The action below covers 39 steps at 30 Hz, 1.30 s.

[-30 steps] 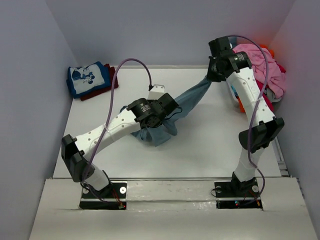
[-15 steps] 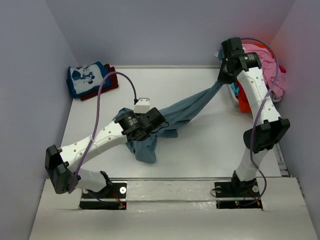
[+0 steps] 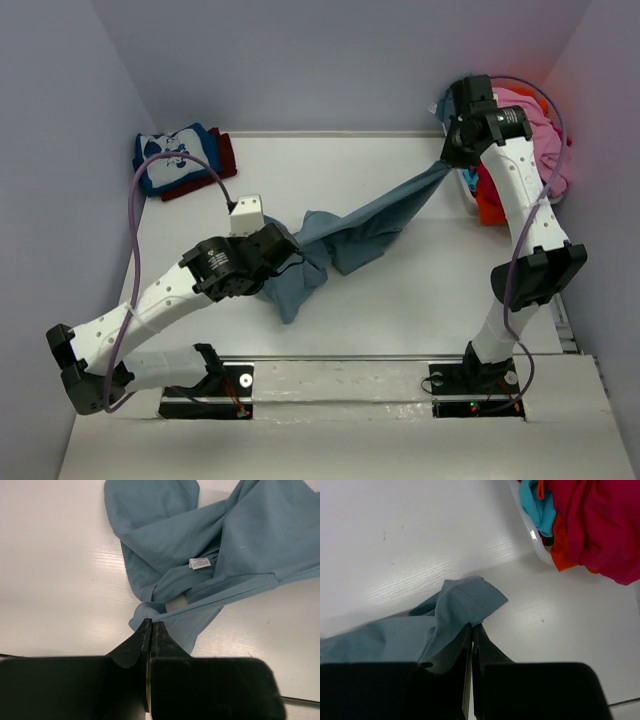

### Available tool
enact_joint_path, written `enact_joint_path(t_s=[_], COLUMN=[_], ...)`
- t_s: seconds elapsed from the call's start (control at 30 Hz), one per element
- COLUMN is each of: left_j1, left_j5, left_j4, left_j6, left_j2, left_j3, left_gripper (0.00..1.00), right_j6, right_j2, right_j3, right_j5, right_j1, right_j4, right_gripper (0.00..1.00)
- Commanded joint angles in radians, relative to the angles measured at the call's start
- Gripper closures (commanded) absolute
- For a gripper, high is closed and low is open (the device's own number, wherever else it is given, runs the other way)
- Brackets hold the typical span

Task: Fold and stack the t-shirts
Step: Flatten out the tshirt

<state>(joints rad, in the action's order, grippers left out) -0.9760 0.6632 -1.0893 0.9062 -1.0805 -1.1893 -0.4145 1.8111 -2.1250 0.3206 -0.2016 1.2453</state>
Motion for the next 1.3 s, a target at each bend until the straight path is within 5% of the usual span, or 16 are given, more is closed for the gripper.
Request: enact_joint_path(t_s=[0.0, 0.27, 0.93, 1.13, 1.23, 1.27], left_j1=[-0.003, 0.008, 0.14, 0.14, 0.14, 0.131], left_j5=[0.133, 0.283, 0.662, 0.737, 0.794, 0.821], left_j4=[-0.047, -0.047, 0.003, 0.337, 0.643, 0.751], left_j6=[0.002, -0.059, -0.308, -0.597, -0.787, -0.957], left_j2=[-0.038, -0.124, -0.297, -0.234, -0.153, -0.127], left_j3=[-0.116, -0.219, -0.806, -0.839, -0.735, -0.643], left_gripper=[0.94, 0.94, 0.94, 0.94, 0.94, 0.94], right_j6=[0.005, -0.009, 0.009, 0.034, 0.043, 0.045], right_j2=[-0.122, -0.321, -0.639, -0.685, -0.72, -0.733], right_j3=[-0.01, 0.108, 0.231, 0.191, 0.209, 0.218], right_j5=[0.067, 0.067, 0.124, 0.117, 0.101, 0.097], right_j1=[0.021, 0.021, 0.021, 0.021, 0.021, 0.021], right_j4=[-0.026, -0.073, -0.241, -0.294, -0.343, -0.36], right_gripper=[0.93, 0.93, 0.93, 0.93, 0.93, 0.93])
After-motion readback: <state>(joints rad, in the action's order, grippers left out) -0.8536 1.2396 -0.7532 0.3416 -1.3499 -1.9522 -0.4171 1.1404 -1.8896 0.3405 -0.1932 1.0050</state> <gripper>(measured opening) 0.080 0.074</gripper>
